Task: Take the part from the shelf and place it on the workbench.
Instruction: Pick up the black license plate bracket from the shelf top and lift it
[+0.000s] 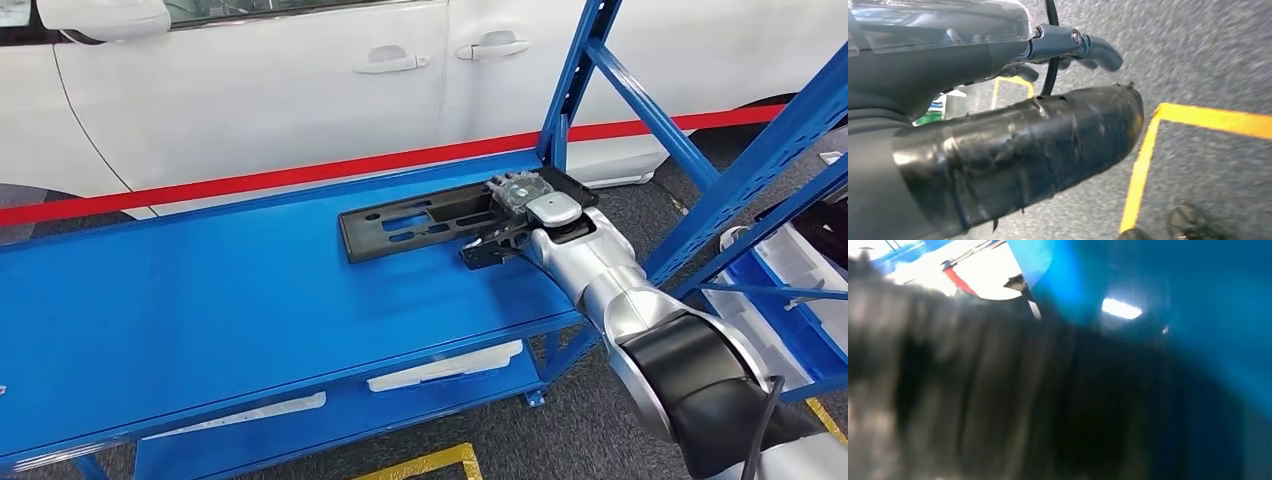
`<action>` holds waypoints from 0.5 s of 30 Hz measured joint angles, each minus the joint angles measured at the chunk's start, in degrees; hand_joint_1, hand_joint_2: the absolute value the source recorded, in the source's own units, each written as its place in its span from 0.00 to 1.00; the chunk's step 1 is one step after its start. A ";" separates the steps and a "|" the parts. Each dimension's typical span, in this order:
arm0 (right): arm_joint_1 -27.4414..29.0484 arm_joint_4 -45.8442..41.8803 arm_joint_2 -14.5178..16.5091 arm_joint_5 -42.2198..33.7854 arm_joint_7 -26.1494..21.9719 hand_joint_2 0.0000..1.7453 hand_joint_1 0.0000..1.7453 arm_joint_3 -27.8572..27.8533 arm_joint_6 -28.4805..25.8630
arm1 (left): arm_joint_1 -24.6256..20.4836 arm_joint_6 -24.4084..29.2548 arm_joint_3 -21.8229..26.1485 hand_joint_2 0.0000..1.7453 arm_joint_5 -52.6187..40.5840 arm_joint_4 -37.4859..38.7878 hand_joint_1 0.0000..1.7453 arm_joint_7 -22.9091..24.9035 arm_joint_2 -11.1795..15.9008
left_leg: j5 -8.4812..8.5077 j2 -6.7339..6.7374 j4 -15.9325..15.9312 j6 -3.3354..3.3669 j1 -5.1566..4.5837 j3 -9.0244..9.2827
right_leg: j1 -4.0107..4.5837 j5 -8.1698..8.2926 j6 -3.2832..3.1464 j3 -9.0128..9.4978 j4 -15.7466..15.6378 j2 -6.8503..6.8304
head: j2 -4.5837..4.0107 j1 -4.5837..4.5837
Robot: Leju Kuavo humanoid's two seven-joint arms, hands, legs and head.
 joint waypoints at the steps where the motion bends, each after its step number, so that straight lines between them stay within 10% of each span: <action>1: -0.07 0.01 -0.03 0.01 -0.15 1.00 0.00 0.00 0.01 | -0.05 0.00 0.00 0.00 -0.03 -0.01 0.00 -0.11 0.01 | -0.22 -0.07 0.06 0.16 -0.01 0.12 | -0.07 -1.25 0.19 -2.49 3.86 -0.02 | 0.00 -0.01; 3: 0.01 0.03 -0.07 0.03 -0.47 1.00 0.00 0.00 0.07 | -0.10 0.00 -0.01 0.00 -0.08 -0.01 0.00 -0.32 0.01 | -0.77 -0.24 0.31 0.24 -0.03 0.41 | -0.27 -1.14 0.47 -6.40 8.31 -0.03 | 0.00 -0.01; 4: 0.03 0.04 -0.08 0.03 -0.56 0.75 0.00 0.00 0.10 | -0.09 0.00 -0.01 0.00 -0.10 -0.01 0.00 -0.41 0.01 | -1.11 -0.30 0.50 0.17 -0.03 0.67 | -0.33 0.73 0.51 -6.93 7.49 -0.05 | 0.00 -0.01; 7: -0.22 0.05 -0.09 0.05 -0.61 0.75 0.63 0.00 0.13 | 0.01 0.00 0.00 0.00 -0.12 0.00 0.00 -0.51 -0.15 | -2.10 -0.39 1.03 -0.30 -0.08 1.54 | -0.13 7.98 -0.08 -4.12 -2.17 -0.06 | 0.00 0.02; 8: -0.38 0.05 -0.09 0.12 -0.69 1.00 0.88 0.00 0.13 | 0.01 0.00 -0.01 0.00 -0.11 0.01 0.00 -0.51 -0.22 | -2.24 -0.40 1.13 -0.55 -0.11 1.56 | 0.07 8.74 -0.49 -3.19 -4.51 -0.06 | 0.00 0.04; 9: -0.50 0.05 -0.09 0.21 -0.81 1.00 1.00 0.00 0.14 | -0.02 0.00 -0.01 0.00 -0.11 0.01 0.00 -0.51 -0.26 | -2.36 -0.41 1.23 -0.64 -0.22 1.45 | 0.18 8.71 -0.78 -2.73 -5.63 -0.03 | 0.00 0.04; 15: -0.75 0.04 -0.09 0.14 -0.35 1.00 1.00 0.00 0.69 | -0.10 0.03 -0.02 0.00 0.01 -0.01 0.00 -0.68 -0.27 | -2.29 -0.32 0.98 -0.50 -0.30 1.55 | 0.34 8.44 -1.14 -2.18 -6.54 0.08 | 0.00 0.04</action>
